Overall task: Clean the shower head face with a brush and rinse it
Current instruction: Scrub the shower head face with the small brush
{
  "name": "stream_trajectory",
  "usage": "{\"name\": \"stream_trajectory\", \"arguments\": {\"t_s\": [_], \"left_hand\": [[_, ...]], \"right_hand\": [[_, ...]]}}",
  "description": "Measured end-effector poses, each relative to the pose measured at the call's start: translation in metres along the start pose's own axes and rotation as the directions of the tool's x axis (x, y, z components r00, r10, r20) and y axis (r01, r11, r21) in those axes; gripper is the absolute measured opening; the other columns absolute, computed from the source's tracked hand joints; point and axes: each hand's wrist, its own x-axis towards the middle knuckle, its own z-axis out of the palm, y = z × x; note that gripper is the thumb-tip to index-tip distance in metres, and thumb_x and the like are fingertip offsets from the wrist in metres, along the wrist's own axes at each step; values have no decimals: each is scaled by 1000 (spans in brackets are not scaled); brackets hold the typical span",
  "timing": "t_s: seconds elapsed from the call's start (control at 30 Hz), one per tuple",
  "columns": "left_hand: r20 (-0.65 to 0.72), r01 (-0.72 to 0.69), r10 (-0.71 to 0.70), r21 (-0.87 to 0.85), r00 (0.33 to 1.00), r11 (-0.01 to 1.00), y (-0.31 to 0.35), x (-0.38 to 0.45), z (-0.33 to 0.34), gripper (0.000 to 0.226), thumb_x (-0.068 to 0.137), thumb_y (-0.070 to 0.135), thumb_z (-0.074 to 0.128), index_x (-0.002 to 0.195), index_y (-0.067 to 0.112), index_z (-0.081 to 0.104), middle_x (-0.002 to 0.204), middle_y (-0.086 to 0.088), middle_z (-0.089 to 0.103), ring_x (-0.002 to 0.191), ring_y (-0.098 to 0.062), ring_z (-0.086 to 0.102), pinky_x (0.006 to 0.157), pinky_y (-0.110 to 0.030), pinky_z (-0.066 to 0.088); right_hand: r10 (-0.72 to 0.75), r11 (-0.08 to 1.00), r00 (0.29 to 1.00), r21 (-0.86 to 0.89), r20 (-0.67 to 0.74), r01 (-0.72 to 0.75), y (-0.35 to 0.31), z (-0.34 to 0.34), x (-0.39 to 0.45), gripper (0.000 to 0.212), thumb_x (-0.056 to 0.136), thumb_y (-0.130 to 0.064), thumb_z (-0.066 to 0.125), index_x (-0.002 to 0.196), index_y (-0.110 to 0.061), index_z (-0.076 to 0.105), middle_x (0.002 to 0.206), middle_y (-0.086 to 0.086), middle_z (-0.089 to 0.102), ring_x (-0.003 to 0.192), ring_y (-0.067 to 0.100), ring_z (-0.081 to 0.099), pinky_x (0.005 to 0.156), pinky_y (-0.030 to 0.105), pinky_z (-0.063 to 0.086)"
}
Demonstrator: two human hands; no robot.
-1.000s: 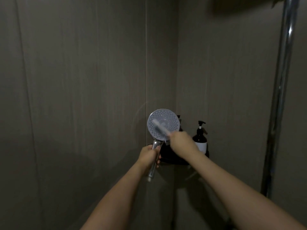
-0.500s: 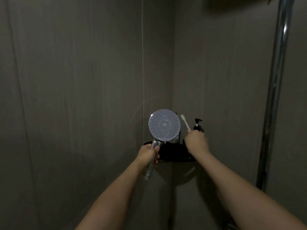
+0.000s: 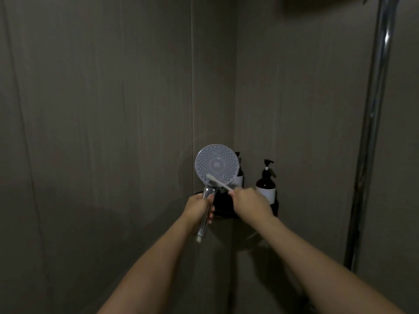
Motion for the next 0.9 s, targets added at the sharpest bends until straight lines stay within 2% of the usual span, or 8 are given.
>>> {"name": "stream_trajectory", "arguments": {"t_s": [0.13, 0.2, 0.3, 0.37, 0.47, 0.63, 0.8, 0.9], "left_hand": [[7, 4, -4, 46, 1000, 999, 1, -2, -4, 25, 97, 16, 43, 72, 13, 47, 60, -6, 48, 41, -13, 42, 39, -19, 36], [7, 5, -6, 47, 1000, 999, -2, -2, -3, 25, 97, 16, 43, 73, 13, 46, 60, -7, 48, 40, -13, 42, 38, -19, 36], [19, 13, -13, -6, 1000, 1000, -2, -2, 0, 23, 97, 17, 42, 74, 13, 47, 61, -7, 48, 40, -12, 42, 39, -19, 35], [22, 24, -23, -42, 999, 999, 0, -3, -2, 22, 97, 17, 43, 75, 13, 47, 61, -7, 47, 43, -14, 41, 41, -19, 35], [-2, 22, -22, -42, 1000, 999, 0, -3, -8, 23, 97, 16, 43, 74, 13, 46, 60, -7, 46, 39, -13, 41, 39, -18, 34], [-11, 23, -24, -63, 1000, 998, 0, 0, -8, 23, 97, 17, 43, 74, 13, 45, 60, -7, 46, 37, -11, 41, 38, -17, 34], [2, 32, -32, -30, 999, 999, -1, 0, -6, 25, 98, 17, 42, 74, 13, 46, 61, -7, 46, 43, -15, 40, 39, -19, 34], [14, 41, -40, -69, 999, 997, -4, 0, -4, 24, 97, 18, 42, 74, 14, 46, 61, -7, 46, 43, -15, 40, 39, -19, 35]], "right_hand": [[244, 969, 968, 45, -58, -242, 23, -13, 10, 35, 100, -20, 32, 110, -1, 59, 103, 18, 65, 93, 33, 64, 66, 32, 44], [145, 989, 985, 9, -89, -145, 16, -14, 14, 32, 100, -19, 32, 110, -3, 58, 101, 17, 66, 90, 32, 64, 64, 31, 42], [-44, 996, 997, -76, 57, 49, -1, 0, 12, 30, 98, -20, 34, 108, -8, 60, 91, 13, 65, 78, 29, 62, 61, 34, 45], [54, 992, 993, -120, 106, -41, 13, -4, 16, 31, 97, -19, 36, 110, -8, 62, 92, 12, 64, 75, 26, 58, 60, 31, 42], [238, 969, 971, -69, 28, -236, 42, -20, 19, 31, 97, -17, 36, 111, -6, 61, 93, 13, 63, 74, 26, 57, 59, 30, 41], [-20, 998, 996, -65, 83, 26, 18, 0, 7, 34, 100, -25, 33, 104, -6, 60, 97, 16, 67, 85, 31, 64, 65, 35, 46], [151, 988, 988, -42, -29, -152, 33, -11, 10, 37, 101, -26, 32, 105, -4, 61, 99, 16, 67, 86, 31, 64, 60, 30, 41], [23, 998, 999, -65, 40, -20, 23, -4, 10, 33, 100, -22, 33, 105, -5, 60, 98, 16, 67, 85, 31, 64, 62, 35, 47]]}}
